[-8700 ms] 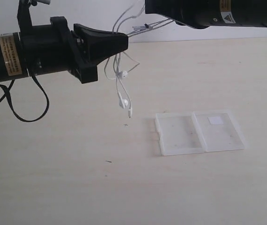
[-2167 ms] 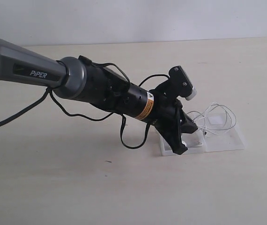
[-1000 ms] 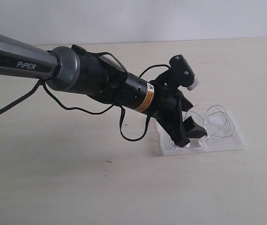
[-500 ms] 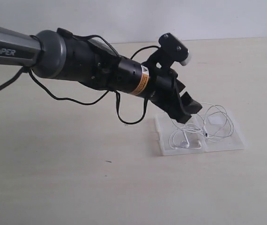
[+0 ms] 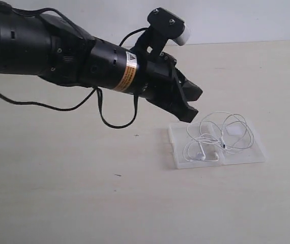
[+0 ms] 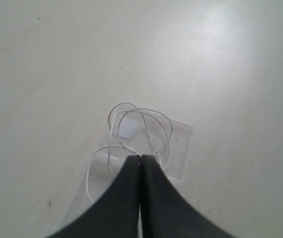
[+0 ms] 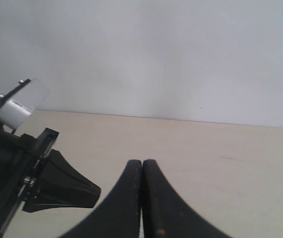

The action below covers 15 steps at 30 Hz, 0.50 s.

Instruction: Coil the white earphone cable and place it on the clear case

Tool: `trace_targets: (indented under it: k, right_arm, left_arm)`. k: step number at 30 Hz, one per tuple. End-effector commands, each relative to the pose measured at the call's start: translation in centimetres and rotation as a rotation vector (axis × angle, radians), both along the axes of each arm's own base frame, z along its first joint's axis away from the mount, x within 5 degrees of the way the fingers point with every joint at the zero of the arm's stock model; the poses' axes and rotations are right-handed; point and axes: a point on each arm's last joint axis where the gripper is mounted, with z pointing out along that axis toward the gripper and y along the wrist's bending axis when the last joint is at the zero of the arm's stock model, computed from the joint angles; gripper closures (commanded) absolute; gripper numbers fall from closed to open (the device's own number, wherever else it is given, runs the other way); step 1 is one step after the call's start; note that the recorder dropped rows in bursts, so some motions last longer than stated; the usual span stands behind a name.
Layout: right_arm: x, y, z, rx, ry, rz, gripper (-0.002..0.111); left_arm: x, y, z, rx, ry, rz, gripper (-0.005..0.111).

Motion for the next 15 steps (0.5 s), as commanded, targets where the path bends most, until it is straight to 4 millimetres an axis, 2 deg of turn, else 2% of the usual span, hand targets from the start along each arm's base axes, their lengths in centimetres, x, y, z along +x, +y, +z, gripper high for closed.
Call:
trace_targets:
  k: [1, 5, 10, 13, 15]
  right_arm:
    - [0.0, -0.1, -0.1, 0.008, 0.008, -0.007, 0.108]
    - [0.0, -0.1, -0.2, 0.018, 0.014, -0.008, 0.108]
    - [0.0, -0.1, -0.2, 0.018, 0.014, -0.008, 0.108]
    - [0.0, -0.1, -0.2, 0.018, 0.014, -0.008, 0.108]
    - [0.0, -0.1, -0.2, 0.018, 0.014, -0.008, 0.108]
  left_arm:
    - [-1.9, 2.5, 1.5, 0.033, -0.051, 0.084, 0.107]
    - [-4.6, 5.5, 2.6, 0.047, -0.085, 0.19, 0.107]
    - [-9.2, 9.9, 4.4, 0.026, -0.147, 0.316, 0.107]
    - [-14.1, 13.3, 4.7, -0.009, -0.218, 0.315, 0.107]
    - [-16.7, 15.4, 5.0, -0.066, -0.255, 0.357, 0.107]
